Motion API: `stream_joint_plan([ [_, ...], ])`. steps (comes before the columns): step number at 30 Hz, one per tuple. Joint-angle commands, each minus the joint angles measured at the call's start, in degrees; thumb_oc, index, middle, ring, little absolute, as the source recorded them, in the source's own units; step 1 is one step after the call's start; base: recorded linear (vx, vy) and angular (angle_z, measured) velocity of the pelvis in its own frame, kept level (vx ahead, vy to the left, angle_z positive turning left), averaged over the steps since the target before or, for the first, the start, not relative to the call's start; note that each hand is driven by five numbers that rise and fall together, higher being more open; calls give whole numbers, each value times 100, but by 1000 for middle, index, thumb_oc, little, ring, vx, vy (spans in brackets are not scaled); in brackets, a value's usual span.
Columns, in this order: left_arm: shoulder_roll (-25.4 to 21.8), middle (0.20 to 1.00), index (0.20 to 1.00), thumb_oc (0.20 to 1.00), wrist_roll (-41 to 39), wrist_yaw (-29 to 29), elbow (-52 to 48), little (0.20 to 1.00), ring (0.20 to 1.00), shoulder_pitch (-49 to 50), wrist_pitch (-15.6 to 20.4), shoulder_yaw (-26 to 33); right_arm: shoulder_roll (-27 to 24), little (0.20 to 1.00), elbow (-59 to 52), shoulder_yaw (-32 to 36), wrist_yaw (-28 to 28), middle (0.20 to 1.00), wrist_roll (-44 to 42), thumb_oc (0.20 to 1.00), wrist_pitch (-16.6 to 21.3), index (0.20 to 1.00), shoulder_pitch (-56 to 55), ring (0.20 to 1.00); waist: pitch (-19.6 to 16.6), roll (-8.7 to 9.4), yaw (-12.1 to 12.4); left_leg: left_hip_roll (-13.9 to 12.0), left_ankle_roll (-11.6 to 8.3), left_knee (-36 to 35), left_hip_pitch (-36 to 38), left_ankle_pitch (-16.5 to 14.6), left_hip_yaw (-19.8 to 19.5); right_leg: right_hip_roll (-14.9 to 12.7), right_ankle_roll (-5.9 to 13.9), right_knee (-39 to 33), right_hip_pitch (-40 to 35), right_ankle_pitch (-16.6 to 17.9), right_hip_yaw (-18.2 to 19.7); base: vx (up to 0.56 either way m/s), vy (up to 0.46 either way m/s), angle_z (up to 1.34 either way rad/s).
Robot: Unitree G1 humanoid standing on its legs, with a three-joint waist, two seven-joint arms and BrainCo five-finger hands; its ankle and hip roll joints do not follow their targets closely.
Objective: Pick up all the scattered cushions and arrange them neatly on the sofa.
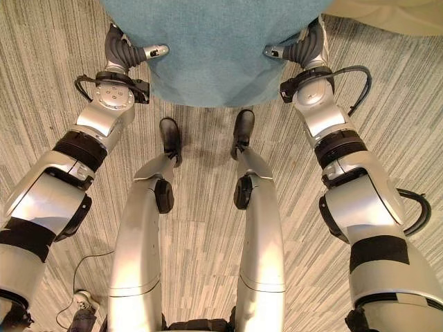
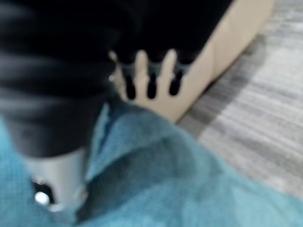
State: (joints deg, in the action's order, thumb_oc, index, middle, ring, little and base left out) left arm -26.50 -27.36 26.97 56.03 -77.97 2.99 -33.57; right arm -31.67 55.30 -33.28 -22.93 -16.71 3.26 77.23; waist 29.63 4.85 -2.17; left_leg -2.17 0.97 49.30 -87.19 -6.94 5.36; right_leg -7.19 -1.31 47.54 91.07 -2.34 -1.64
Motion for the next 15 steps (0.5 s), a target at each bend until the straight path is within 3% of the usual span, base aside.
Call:
stream_joint_plan([
  [1,497,1000,1000,1000,409,175,180,1000,1000,98,101,97,984,1000,-395,-256,-17,1000,-176,1000,350,1000,81,1000,-453,-239,-71,58,-141,-95,-171,106,-428,20,648,167,-112,-337,68,9,20,-6],
  [6,589,1000,1000,1000,225,198,52,1000,1000,-1,132,125,1415,1000,-839,-203,-32,1000,-390,1000,452,1000,108,1000,-402,-274,-97,58,-125,-95,-172,102,-416,55,652,122,-112,-297,58,4,22,-8],
  [7,598,1000,1000,1000,162,213,-25,1000,1000,16,167,148,1496,504,-931,-128,-39,504,-530,504,531,504,67,504,-384,-290,-94,54,-119,-89,-168,103,-411,59,648,113,-112,-294,49,6,25,-4],
  [8,592,589,589,589,122,191,-71,589,589,44,188,161,1523,200,-997,-100,-33,200,-536,200,546,200,55,200,-378,-297,-97,47,-122,-95,-172,110,-415,63,646,95,-112,-294,45,0,0,0],
  [9,576,200,200,200,55,166,-107,200,200,93,217,183,1591,200,-1097,-47,-22,200,-624,200,601,200,15,200,-372,-306,-99,41,-118,-107,-165,113,-418,73,649,87,-112,-286,39,0,0,0],
  [15,503,200,200,200,-487,121,-936,200,200,690,580,482,1545,200,-1617,186,6,200,-533,200,673,200,-328,200,-492,-336,-96,73,-113,-170,-136,108,-384,94,630,85,-112,-307,10,0,0,0],
])
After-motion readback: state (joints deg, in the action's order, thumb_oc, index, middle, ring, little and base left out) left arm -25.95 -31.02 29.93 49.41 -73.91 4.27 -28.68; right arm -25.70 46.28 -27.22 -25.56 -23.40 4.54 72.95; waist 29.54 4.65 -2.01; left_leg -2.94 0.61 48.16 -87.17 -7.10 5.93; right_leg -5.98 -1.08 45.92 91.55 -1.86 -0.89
